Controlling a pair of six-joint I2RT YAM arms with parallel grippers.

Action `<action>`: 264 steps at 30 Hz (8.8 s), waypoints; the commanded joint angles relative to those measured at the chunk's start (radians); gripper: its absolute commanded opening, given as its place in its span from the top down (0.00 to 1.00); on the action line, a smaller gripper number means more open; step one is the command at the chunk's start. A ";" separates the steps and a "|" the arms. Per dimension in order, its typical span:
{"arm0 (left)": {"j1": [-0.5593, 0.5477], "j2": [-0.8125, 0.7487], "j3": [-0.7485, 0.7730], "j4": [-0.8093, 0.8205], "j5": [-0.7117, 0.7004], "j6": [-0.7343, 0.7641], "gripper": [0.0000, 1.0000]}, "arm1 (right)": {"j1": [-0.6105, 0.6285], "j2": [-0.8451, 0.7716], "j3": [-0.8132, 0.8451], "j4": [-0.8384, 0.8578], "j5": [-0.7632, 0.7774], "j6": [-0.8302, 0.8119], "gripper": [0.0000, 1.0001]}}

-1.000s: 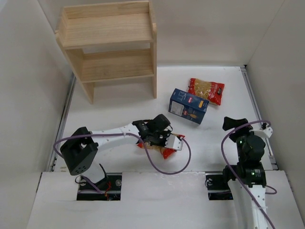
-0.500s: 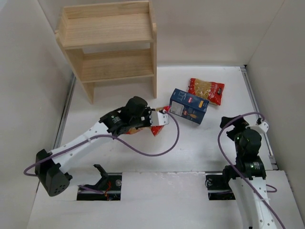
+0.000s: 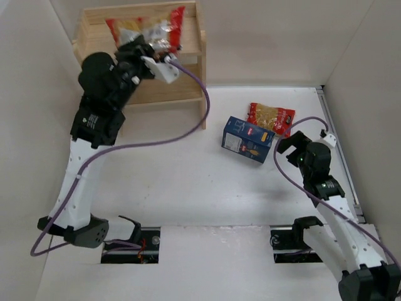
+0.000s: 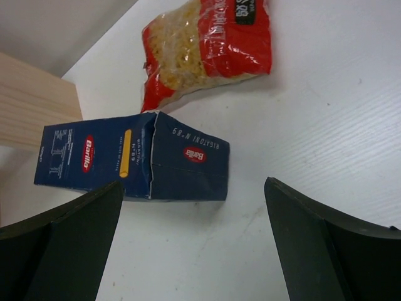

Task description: Place and organize the pasta boxes and bags onto the shelf

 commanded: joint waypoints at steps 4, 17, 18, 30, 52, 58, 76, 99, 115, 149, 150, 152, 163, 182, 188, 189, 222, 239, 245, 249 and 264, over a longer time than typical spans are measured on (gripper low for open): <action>0.347 0.265 0.367 0.362 0.258 0.162 0.94 | 0.074 0.162 0.106 0.143 0.006 -0.026 0.00; 0.501 0.590 0.579 0.536 0.437 0.121 0.93 | 0.151 0.329 0.163 0.151 0.012 -0.019 0.00; 0.507 0.582 0.571 0.531 0.435 0.117 0.93 | 0.151 0.324 0.159 0.149 0.013 -0.017 0.00; 0.576 0.393 0.455 0.431 0.490 0.073 0.93 | 0.131 0.378 0.259 0.117 -0.005 -0.035 0.00; 0.585 0.301 0.176 0.510 0.404 0.124 0.27 | -0.029 0.807 0.728 0.043 -0.099 -0.092 0.00; 0.596 0.214 0.130 0.533 0.406 0.079 0.00 | -0.073 1.027 0.866 -0.053 -0.028 -0.068 0.00; 0.665 0.025 -0.130 0.572 0.351 0.022 0.00 | -0.001 1.536 1.262 -0.484 0.141 -0.276 0.00; 0.621 0.270 0.015 0.605 0.257 0.005 0.00 | -0.023 1.190 1.173 -0.239 0.053 -0.285 1.00; 0.516 0.188 0.022 0.708 0.233 -0.079 0.00 | -0.053 1.160 1.086 -0.216 0.018 -0.275 1.00; 0.323 -0.570 -1.001 0.320 -0.082 -0.324 0.00 | -0.041 0.812 1.116 -0.158 0.154 -0.328 1.00; 0.306 -0.587 -1.047 0.315 -0.111 -0.330 0.00 | -0.026 0.800 1.146 -0.162 0.170 -0.338 1.00; 0.294 -0.624 -1.133 0.312 -0.151 -0.344 0.00 | -0.003 0.783 1.202 -0.165 0.199 -0.353 1.00; 0.340 -0.676 -1.265 0.215 -0.143 -0.478 0.00 | 0.255 0.785 1.604 0.214 0.346 -0.367 1.00; 0.383 -0.776 -1.384 0.206 -0.142 -0.554 0.00 | 0.629 1.582 2.392 0.781 0.243 -0.188 1.00; 0.397 -0.793 -1.414 0.168 -0.142 -0.591 0.00 | 0.639 1.604 2.339 0.855 0.093 -0.184 1.00; 0.392 -0.790 -1.417 0.166 -0.142 -0.599 0.00 | 0.646 1.608 2.339 0.843 0.087 -0.216 1.00; -0.016 -0.472 -0.734 0.566 -0.008 -0.417 0.00 | 0.631 1.759 2.353 0.747 0.340 -0.048 0.63; 0.153 0.132 -0.224 0.623 0.099 -0.286 0.00 | 0.620 1.627 2.350 0.758 0.315 -0.209 0.59; 0.154 0.163 -0.190 0.740 0.059 -0.285 0.00 | 0.623 1.555 2.348 0.766 0.289 -0.374 0.57; 0.173 0.218 -0.128 0.757 0.024 -0.271 0.00 | 0.646 1.533 2.342 0.773 0.271 -0.456 0.57; 0.194 0.236 -0.125 0.737 0.014 -0.266 0.00 | 0.597 0.969 1.431 0.887 0.288 -0.456 0.37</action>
